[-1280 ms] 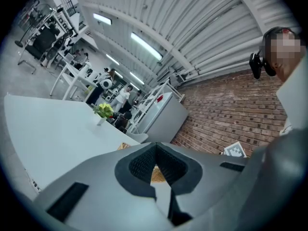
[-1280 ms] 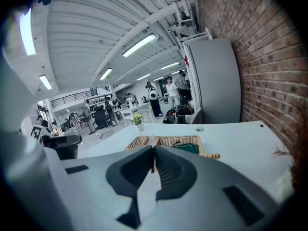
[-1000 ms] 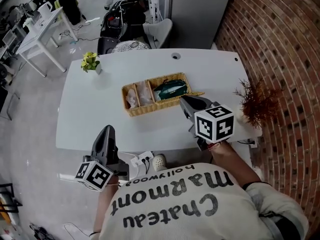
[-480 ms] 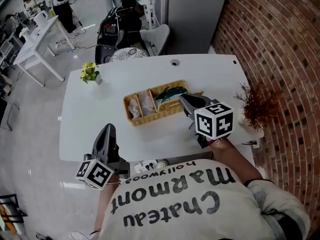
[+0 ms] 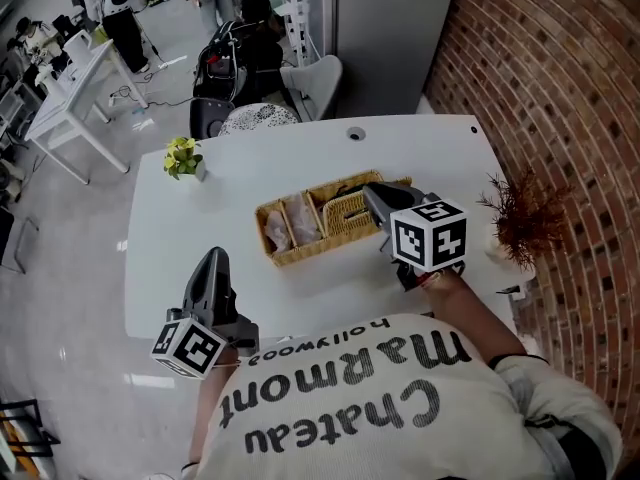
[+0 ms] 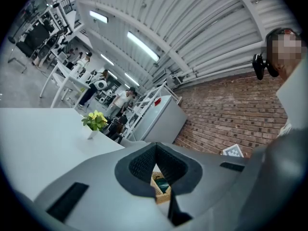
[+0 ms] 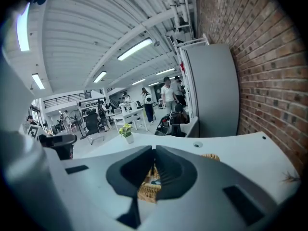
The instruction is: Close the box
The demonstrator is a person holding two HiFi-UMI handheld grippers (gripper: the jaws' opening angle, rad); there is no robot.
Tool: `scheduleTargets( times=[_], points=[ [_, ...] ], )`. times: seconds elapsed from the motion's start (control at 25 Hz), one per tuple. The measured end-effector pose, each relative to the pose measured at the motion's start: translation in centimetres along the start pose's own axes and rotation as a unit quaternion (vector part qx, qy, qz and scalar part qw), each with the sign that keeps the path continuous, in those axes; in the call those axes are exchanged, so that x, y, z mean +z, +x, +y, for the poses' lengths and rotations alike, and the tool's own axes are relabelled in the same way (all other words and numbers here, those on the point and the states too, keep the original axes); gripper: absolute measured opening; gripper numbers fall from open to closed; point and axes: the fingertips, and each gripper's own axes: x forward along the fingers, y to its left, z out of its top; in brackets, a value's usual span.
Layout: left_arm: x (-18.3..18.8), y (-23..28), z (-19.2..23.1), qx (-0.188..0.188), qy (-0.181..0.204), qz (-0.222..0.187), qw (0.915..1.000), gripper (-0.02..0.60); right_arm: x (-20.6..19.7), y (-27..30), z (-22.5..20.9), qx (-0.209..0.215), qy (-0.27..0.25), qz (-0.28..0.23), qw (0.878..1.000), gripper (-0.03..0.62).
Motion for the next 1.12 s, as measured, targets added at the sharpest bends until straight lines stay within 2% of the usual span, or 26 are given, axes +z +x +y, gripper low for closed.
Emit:
scheduleTargets(
  times=[0.56, 1.12],
  points=[
    [0.9, 0.4, 3.5, 0.019, -0.007, -0.002, 0.9998, 0.0, 0.7, 4.3, -1.4, -0.019, 0.017, 0.0, 1.0, 0.026],
    [1.4, 0.3, 6.1, 0.046, -0.019, -0.014, 0.9987, 0.0, -0.2, 8.7, -2.9, -0.029, 0.018, 0.039, 0.999, 0.025]
  ],
)
